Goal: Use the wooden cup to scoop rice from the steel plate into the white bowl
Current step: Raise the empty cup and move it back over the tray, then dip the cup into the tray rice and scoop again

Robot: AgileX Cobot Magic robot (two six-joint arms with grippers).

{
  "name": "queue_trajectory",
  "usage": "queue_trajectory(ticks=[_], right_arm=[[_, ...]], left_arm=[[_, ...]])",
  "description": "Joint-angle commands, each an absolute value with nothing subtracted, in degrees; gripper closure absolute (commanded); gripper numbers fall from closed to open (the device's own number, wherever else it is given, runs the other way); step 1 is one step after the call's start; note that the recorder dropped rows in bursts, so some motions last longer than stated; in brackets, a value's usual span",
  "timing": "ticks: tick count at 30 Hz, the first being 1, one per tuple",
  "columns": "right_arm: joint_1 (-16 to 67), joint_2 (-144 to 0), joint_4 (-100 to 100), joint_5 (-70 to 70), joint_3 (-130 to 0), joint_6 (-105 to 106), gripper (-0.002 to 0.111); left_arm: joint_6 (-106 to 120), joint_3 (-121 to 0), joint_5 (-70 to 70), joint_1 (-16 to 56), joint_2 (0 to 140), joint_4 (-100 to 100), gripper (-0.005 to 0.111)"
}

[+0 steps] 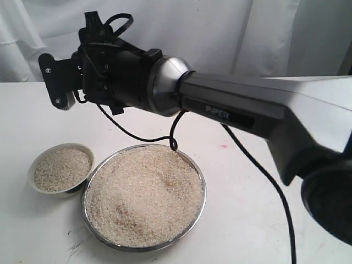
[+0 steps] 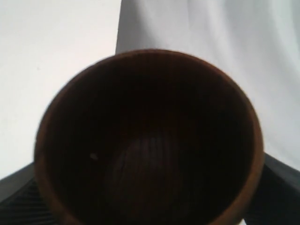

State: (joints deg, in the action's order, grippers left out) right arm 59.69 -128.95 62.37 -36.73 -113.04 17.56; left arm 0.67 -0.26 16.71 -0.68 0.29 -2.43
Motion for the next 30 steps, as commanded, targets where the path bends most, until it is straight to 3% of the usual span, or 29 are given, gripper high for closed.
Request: queue_trajectory(ticks=[1,10,18,30], right_arm=[[58.6,-125.5,54.0,-41.6,-110.6,21.8,0.108],[57.6,-117.2,50.0,-42.3,-92.8,30.7,0.108],[55.3,-112.2,50.8,-27.2,-77.9,27.8,0.108],[55.5,-112.2,76.5,-23.9,-71.4,20.0,0.108]], left_arm=[[0.5,0.0,16.3,-0.6,0.0,-2.5,0.107],[0.5,0.0,16.3,-0.6,0.0,-2.5,0.107],[0.5,0.0,16.3,-0.6,0.0,-2.5,0.107],[0.5,0.0,16.3,-0.6,0.0,-2.5,0.107]])
